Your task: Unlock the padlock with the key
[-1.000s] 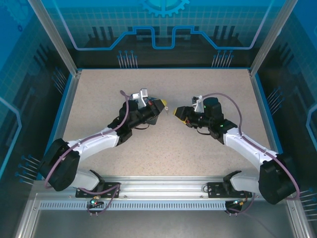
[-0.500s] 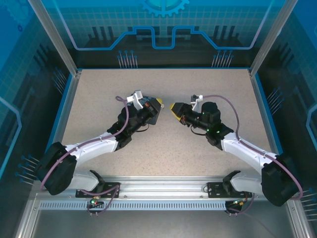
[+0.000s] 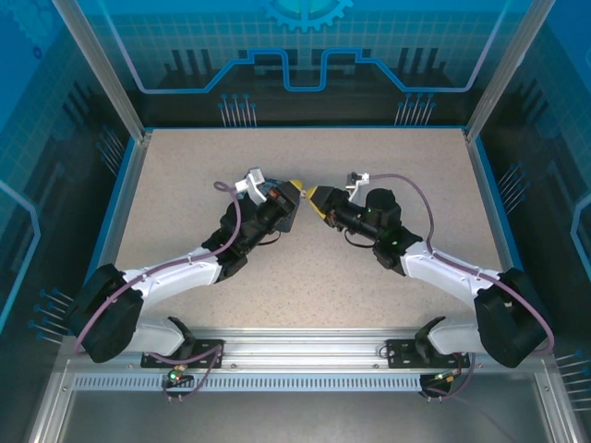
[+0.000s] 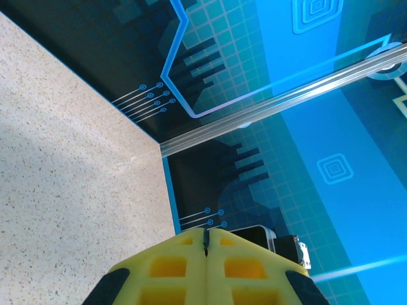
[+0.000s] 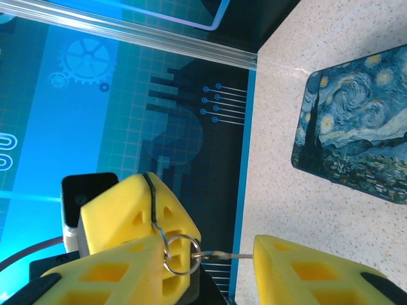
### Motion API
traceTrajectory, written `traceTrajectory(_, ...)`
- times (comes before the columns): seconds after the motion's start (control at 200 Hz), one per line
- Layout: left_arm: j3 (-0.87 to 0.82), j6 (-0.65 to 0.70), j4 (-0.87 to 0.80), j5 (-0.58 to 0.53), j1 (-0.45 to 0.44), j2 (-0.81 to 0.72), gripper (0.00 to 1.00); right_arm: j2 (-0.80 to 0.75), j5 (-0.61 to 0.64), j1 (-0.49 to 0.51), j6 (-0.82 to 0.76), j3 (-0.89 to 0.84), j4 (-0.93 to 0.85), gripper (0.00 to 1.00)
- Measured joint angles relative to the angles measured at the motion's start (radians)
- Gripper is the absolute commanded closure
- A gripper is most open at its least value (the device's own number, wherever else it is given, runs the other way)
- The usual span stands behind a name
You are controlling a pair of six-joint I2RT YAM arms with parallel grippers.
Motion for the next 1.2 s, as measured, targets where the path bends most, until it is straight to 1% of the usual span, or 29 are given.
traceTrajectory(0.235,0.0,-0.003,0.003,-0.008,-0.006,0.008,1.0,0.015,0.0,0.002,0.006,0.021,0.034,0.62)
traceTrajectory(0.385,0.0,-0.003,0.004,-0.016,-0.008,0.018,1.0,0.022,-0.003,0.002,0.009,0.024,0.04,0.69)
traceTrajectory(0.705,0.0,-0.03,0.007,-0.037,-0.011,0.026,1.0,0.035,-0.011,0.002,0.014,0.024,0.053,0.79)
traceTrajectory(0.895,0.0,-0.03,0.01,-0.049,-0.011,0.026,1.0,0.046,-0.015,0.002,0.014,0.024,0.069,0.82)
traceTrajectory(1.201,0.0,-0.035,0.007,-0.057,-0.012,0.031,1.0,0.068,-0.038,0.002,0.018,0.024,0.083,0.84)
